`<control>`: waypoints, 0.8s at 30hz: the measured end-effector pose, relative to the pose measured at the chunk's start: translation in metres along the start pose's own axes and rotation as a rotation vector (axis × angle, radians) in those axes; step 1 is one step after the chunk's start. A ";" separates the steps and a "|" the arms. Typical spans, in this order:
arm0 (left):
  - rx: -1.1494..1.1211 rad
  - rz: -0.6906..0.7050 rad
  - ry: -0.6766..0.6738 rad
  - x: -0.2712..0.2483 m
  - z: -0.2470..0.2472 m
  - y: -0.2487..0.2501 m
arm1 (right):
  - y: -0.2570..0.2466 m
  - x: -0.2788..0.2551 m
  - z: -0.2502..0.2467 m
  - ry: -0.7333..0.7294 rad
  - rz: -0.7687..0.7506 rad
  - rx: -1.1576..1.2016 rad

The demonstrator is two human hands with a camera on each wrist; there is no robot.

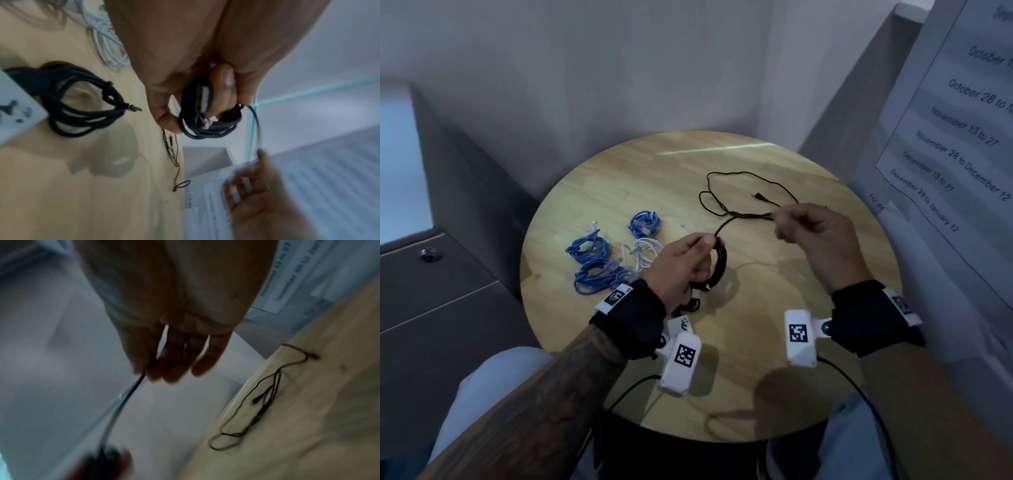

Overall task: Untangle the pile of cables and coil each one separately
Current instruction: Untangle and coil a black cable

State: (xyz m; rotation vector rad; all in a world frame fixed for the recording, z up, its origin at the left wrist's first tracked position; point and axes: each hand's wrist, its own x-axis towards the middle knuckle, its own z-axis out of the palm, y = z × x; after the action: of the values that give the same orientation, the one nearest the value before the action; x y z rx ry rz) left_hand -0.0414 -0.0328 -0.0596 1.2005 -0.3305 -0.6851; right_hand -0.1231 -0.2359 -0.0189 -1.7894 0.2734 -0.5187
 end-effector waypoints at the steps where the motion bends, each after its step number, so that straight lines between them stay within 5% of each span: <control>1: -0.047 -0.001 0.003 0.000 -0.002 0.003 | 0.003 -0.004 0.003 -0.104 0.035 -0.093; 4: -0.107 -0.003 -0.035 0.000 0.001 0.005 | 0.014 -0.015 0.022 -0.297 0.113 -0.242; 12: -0.136 -0.064 -0.074 -0.003 0.006 0.002 | 0.014 -0.019 0.046 -0.189 0.331 0.139; 24: -0.101 -0.039 -0.074 -0.004 0.004 0.002 | 0.014 -0.034 0.057 -0.314 0.130 0.031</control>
State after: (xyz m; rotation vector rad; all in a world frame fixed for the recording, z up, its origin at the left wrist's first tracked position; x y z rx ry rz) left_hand -0.0465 -0.0329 -0.0556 1.0893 -0.3311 -0.7731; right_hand -0.1239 -0.1760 -0.0512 -1.7795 0.1609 -0.1448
